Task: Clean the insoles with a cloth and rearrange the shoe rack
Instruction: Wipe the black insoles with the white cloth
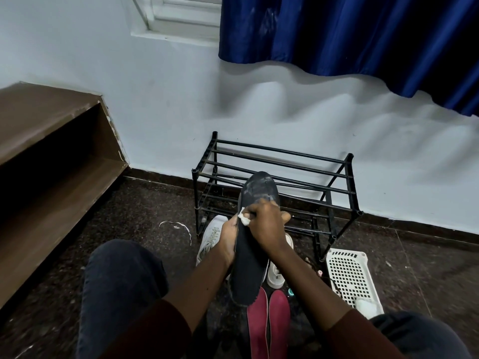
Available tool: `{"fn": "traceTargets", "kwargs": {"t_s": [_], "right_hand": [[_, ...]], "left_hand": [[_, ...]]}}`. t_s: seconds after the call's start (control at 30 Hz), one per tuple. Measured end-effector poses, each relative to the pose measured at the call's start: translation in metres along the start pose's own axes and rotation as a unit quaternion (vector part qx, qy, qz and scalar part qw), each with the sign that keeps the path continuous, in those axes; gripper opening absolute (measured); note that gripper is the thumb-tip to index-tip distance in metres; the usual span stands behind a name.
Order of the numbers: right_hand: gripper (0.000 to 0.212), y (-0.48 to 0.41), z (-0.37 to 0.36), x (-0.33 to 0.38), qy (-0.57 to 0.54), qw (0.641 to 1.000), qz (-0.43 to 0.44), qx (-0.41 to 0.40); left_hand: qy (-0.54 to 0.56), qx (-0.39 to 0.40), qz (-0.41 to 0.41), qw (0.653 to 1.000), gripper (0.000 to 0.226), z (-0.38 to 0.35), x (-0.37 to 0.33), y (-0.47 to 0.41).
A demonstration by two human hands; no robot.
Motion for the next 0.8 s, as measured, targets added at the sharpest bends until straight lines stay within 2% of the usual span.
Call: {"fn": "traceTargets", "kwargs": {"t_s": [0.03,0.07,0.1,0.13,0.17,0.3,0.43,0.63,0.8], "right_hand": [[0.023,0.008,-0.001,0.001,-0.004,1.000,0.005,0.014],[0.024,0.015,-0.001,0.002,-0.005,1.000,0.010,0.022],[0.024,0.021,0.000,0.002,-0.007,0.999,0.014,0.028],[0.024,0.025,0.000,0.001,-0.007,0.999,0.015,0.030],[0.023,0.026,0.002,0.000,-0.004,1.000,0.011,0.024],[0.022,0.012,0.008,-0.007,0.028,0.999,-0.018,-0.027],[0.025,-0.015,0.016,-0.009,0.061,0.996,-0.032,-0.060],[0.028,-0.007,0.013,-0.010,0.068,0.996,-0.018,-0.061],[0.021,0.019,0.002,-0.017,0.070,0.998,0.003,0.006]], "left_hand": [[0.006,-0.023,-0.002,1.000,0.023,0.008,-0.001,-0.007],[0.014,-0.034,-0.001,0.999,0.044,0.015,-0.001,-0.015],[0.006,-0.022,0.010,1.000,0.061,0.016,0.002,-0.020],[0.008,-0.011,0.022,1.000,0.068,0.016,0.005,-0.020],[0.002,-0.007,0.022,1.000,0.068,0.015,0.006,-0.019],[-0.021,0.021,-0.011,0.999,0.038,-0.001,0.002,-0.007],[-0.011,0.034,-0.026,0.999,0.050,-0.007,0.002,-0.004],[-0.003,0.016,-0.036,0.999,0.049,0.001,-0.003,-0.008],[0.022,0.003,0.032,0.999,0.082,0.011,0.010,-0.021]]}}
Point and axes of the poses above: each hand's wrist, its own y-axis away from the middle knuckle, its own z-axis out of the back of the hand, x = y × z, the point moved 10 cm from there along -y, towards the middle knuckle, and after that the axes turned 13 degrees about -x, right-handed, at the moved point
